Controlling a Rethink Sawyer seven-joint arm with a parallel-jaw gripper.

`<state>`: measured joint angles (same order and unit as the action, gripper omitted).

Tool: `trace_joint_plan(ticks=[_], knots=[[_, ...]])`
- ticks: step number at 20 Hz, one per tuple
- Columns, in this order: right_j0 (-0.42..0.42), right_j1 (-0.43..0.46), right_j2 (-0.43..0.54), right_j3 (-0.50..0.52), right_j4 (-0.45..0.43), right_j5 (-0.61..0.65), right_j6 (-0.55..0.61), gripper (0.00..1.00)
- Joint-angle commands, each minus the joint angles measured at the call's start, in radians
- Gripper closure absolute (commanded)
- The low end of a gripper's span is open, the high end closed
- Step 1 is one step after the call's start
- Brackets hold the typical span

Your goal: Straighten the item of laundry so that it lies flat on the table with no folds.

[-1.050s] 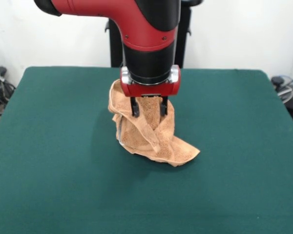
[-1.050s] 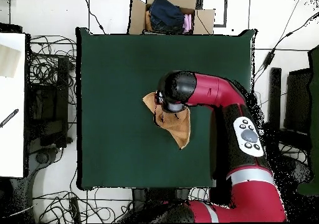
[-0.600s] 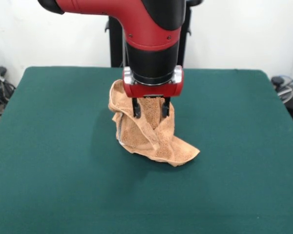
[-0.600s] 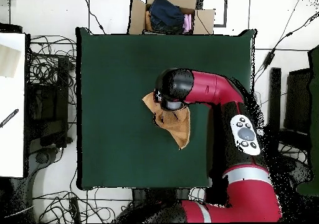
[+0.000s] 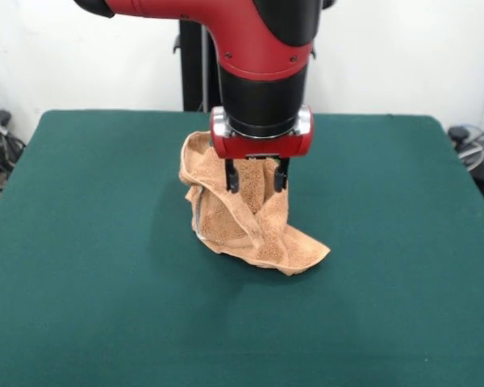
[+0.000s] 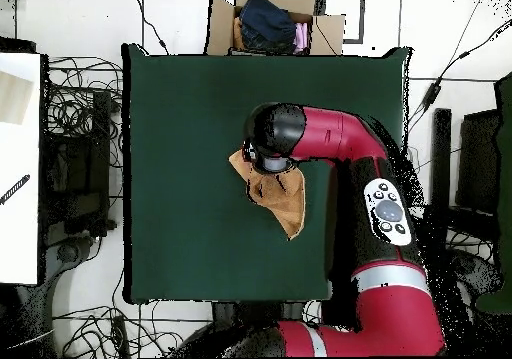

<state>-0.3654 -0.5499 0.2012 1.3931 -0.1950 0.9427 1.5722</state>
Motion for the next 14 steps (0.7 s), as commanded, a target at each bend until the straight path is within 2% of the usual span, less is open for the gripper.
trace_joint_plan(ticks=[1, 14], knots=[[-0.021, -0.008, -0.01, 0.036, 0.009, 0.06, 0.081, 0.0], [-0.035, 0.02, -0.003, 0.0, -0.007, 0.066, 0.061, 0.0]])
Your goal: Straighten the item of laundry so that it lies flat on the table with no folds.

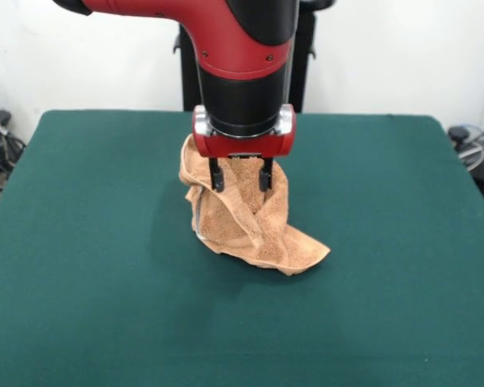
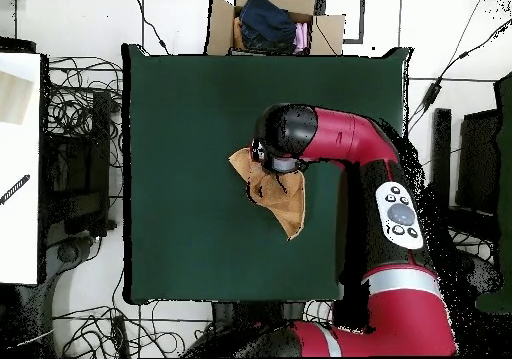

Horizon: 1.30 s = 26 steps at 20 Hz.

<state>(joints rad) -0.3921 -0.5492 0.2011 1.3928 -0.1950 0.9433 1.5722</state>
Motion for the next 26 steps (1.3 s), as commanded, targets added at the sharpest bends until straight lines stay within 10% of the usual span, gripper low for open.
trace_joint_plan(ticks=[1, 26], knots=[[-0.009, 0.014, -0.002, 0.005, -0.007, 0.065, 0.059, 0.0], [-0.068, 0.068, 0.051, 0.04, 0.039, 0.013, 0.036, 0.0]])
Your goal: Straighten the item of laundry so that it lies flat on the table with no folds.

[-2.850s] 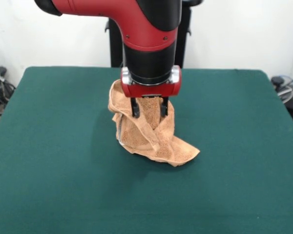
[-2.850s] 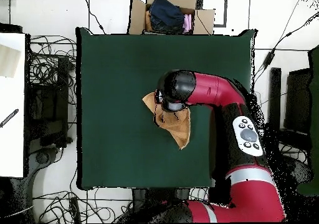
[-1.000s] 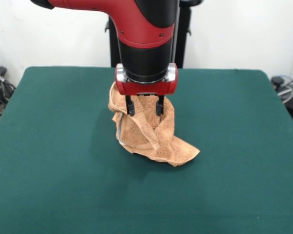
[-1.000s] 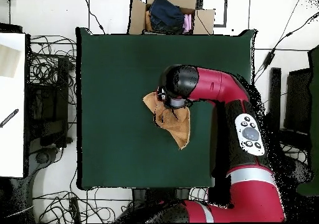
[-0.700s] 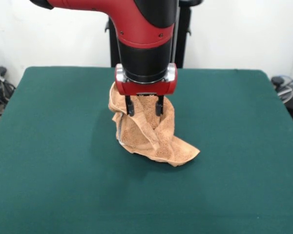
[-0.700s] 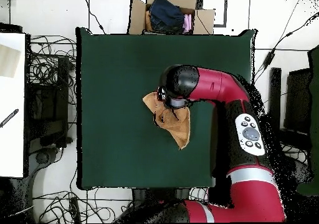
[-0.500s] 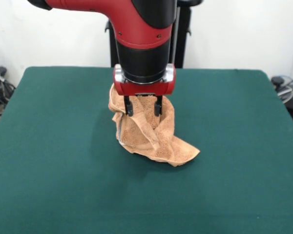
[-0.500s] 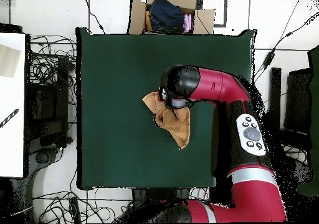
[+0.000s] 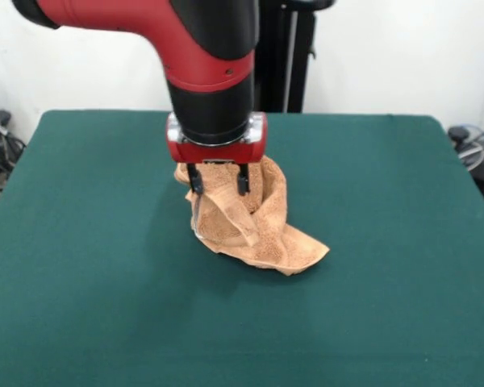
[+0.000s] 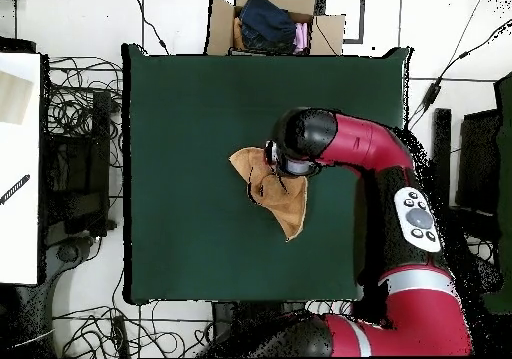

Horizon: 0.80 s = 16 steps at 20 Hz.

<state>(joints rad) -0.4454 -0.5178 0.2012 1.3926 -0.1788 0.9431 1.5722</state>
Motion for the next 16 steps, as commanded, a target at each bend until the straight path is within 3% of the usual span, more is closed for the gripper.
trace_joint_plan(ticks=[1, 16], knots=[[-0.015, 0.038, 0.052, 0.038, 0.023, 0.017, 0.036, 0.0], [-0.012, 0.036, 0.069, 0.09, 0.034, -0.062, 0.058, 0.0]])
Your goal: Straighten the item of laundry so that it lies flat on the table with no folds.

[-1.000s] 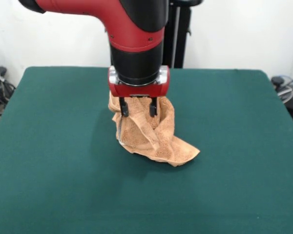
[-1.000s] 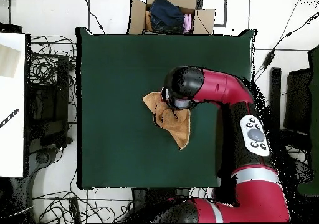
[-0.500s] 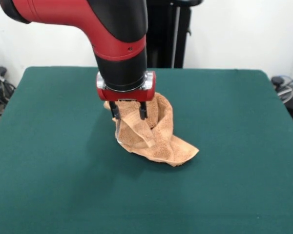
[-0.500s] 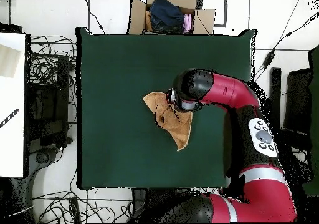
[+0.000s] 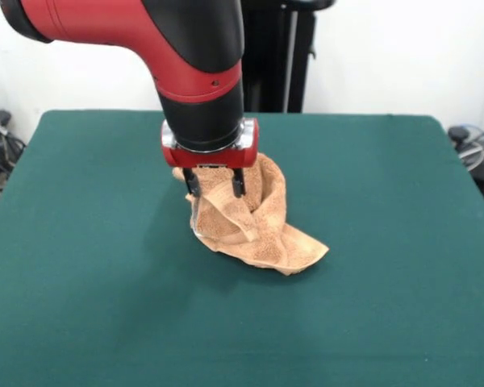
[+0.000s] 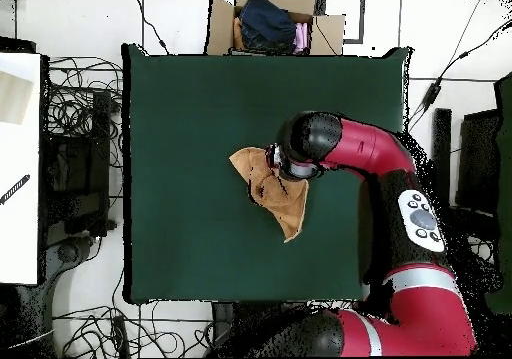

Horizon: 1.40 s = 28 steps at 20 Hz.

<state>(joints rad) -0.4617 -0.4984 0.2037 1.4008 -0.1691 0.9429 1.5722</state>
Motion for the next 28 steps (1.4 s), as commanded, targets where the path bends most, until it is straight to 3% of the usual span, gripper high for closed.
trace_joint_plan(ticks=[1, 8, 22, 28], knots=[[0.006, 0.015, 0.066, 0.084, 0.024, -0.063, 0.058, 0.0], [0.032, 0.018, 0.057, 0.056, 0.005, -0.035, 0.052, 0.0], [0.001, 0.05, 0.089, 0.069, 0.039, -0.049, 0.037, 0.0], [0.014, 0.076, 0.088, 0.018, 0.039, -0.003, 0.03, 0.0]])
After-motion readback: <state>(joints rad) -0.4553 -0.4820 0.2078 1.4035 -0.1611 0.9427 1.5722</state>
